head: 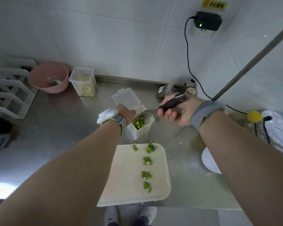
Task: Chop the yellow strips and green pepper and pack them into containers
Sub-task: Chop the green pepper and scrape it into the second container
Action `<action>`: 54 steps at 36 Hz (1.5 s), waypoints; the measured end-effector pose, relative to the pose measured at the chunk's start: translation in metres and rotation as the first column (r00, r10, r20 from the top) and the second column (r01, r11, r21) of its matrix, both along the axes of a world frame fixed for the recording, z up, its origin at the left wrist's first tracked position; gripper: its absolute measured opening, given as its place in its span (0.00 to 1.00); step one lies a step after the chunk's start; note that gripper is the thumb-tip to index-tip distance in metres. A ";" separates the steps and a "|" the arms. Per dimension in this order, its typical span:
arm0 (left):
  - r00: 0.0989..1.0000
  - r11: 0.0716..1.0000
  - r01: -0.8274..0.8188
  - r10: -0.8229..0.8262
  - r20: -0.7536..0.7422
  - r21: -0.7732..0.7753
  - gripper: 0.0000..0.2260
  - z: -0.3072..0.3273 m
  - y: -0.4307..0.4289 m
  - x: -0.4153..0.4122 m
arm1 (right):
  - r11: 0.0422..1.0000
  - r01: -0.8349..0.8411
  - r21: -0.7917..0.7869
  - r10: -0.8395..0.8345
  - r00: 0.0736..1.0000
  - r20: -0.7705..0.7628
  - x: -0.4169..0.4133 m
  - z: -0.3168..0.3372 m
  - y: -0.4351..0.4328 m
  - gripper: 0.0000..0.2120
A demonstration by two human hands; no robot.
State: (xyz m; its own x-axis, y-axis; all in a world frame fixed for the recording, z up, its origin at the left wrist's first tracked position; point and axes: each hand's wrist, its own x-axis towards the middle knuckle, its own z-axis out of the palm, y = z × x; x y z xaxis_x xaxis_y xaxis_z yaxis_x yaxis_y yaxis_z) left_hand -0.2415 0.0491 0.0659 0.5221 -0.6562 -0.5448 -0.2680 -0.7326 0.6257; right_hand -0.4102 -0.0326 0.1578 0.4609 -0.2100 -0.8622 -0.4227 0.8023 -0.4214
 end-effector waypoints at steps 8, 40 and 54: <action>0.951 0.974 -0.225 0.214 -0.222 -0.021 0.19 -0.035 0.009 -0.008 | 0.980 0.070 -0.188 -0.054 0.995 0.089 -0.032 -0.027 0.037 0.09; 0.979 1.000 -0.024 0.025 0.202 -0.006 0.09 -0.100 0.089 -0.034 | 0.664 -0.111 -0.739 -0.284 0.878 -0.386 -0.089 -0.165 0.146 0.18; 0.679 0.791 0.584 -0.598 0.425 0.181 0.16 -0.142 0.059 -0.030 | 0.542 -0.333 -0.772 -0.246 0.815 -0.524 -0.076 -0.182 0.156 0.21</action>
